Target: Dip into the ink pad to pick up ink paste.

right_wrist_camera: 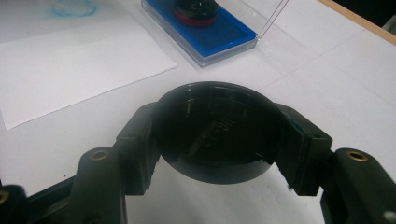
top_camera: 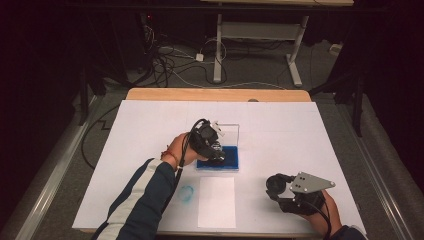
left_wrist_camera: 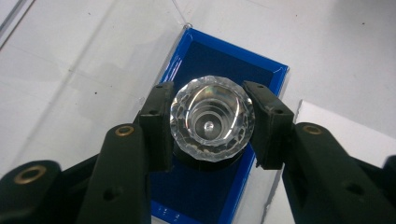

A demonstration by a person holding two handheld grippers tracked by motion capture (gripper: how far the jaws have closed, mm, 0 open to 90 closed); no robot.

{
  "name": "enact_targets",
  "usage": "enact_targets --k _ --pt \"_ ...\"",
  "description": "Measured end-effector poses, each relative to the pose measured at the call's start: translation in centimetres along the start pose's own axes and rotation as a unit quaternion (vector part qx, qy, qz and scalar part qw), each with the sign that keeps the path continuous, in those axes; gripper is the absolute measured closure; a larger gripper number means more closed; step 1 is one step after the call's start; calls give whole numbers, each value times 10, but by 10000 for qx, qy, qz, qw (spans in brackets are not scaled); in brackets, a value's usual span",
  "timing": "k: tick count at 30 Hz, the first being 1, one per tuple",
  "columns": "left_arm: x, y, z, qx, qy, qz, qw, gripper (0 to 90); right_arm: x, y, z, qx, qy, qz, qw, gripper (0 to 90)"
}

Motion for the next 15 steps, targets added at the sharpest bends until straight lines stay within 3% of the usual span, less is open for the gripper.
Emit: enact_targets --k 6,11,15 --pt "-3 -1 -1 151 -124 180 9996 544 -1 0 0 0 -3 18 10000 379" --pt "-2 0 -1 60 -81 158 9998 544 -1 0 -1 -14 -8 26 10000 379" --pt "-3 0 -2 136 -107 232 9996 544 -1 0 0 -13 -10 19 10000 379"
Point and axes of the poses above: each handheld gripper's, and its own axes: z roughly backward along the jaws, y roughly out of its top, x roughly to its right, the point moved 7 cm from there along -z, roughly forward along the jaws, and after that the axes turned 11 degrees about -z, right-handed, at the moved point
